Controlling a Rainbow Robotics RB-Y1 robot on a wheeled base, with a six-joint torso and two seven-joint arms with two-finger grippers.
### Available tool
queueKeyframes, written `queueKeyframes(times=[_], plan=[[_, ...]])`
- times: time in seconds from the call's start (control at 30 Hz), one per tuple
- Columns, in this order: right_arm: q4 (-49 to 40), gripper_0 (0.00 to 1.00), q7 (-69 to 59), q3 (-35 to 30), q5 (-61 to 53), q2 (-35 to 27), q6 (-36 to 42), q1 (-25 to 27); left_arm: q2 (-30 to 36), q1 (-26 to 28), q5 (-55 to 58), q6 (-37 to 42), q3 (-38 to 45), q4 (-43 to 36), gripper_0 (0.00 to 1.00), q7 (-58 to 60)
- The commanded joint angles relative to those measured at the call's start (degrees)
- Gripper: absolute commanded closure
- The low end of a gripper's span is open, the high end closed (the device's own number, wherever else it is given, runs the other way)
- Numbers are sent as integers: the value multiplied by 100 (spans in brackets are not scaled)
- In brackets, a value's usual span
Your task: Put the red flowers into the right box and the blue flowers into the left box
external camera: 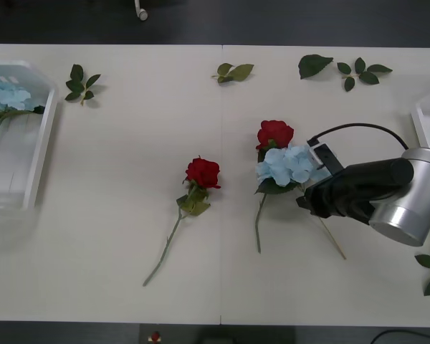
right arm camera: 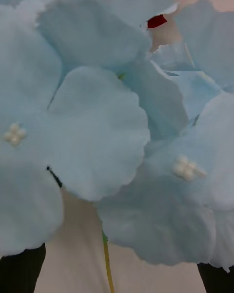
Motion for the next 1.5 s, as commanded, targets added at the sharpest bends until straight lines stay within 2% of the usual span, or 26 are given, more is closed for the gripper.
queueKeyframes(times=[0.03, 0.33, 0.5, 0.63, 0.73, 0.83, 1.03, 1.07, 1.1, 1.13, 1.17, 1.2, 1.23, 1.37, 1.5], plan=[[160, 12, 328, 76, 58, 198, -132, 51, 263, -134, -82, -483, -376, 307, 100, -123], [327, 12, 407, 155, 119, 312, -246, 51, -107, -107, -99, -1493, -1132, 1309, 100, -70], [468, 12, 460, 278, 137, 347, -361, 51, -405, -72, -82, -2179, -1255, 1862, 100, -52], [608, 12, 477, 357, 198, 373, -448, 51, -528, 112, -47, -2469, -1255, 1889, 100, -52], [714, 16, 486, 383, 207, 426, -510, 51, -652, 279, 59, -2759, -1264, 1898, 100, -44], [793, 29, 521, 383, 286, 505, -510, 51, -775, 385, 111, -2943, -1255, 1898, 100, -17], [890, 67, 583, 374, 348, 576, -510, 51, -836, 464, 217, -3005, -1255, 1898, 100, 9], [890, 70, 574, 374, 357, 576, -510, 51, -827, 464, 208, -2996, -1255, 1898, 100, 9], [890, 79, 583, 374, 348, 576, -510, 51, -836, 464, 208, -3005, -1255, 1898, 96, 9], [890, 86, 592, 374, 330, 576, -510, 51, -827, 464, 199, -3005, -1255, 1898, 57, 9], [881, 90, 592, 374, 321, 576, -510, 51, -827, 464, 208, -2996, -1255, 1898, 40, 0], [890, 94, 592, 374, 313, 567, -510, 51, -818, 464, 234, -2996, -1255, 1898, 17, -8], [890, 99, 592, 374, 313, 567, -510, 42, -792, 464, 296, -2979, -1255, 1898, 1, -26], [890, 100, 592, 366, 234, 496, -589, -28, -669, 464, 586, -2803, -1220, 1845, 0, -96], [837, 100, 644, 93, -505, 242, -765, -81, -458, 464, 621, -2372, -1035, 1546, 0, -167]])
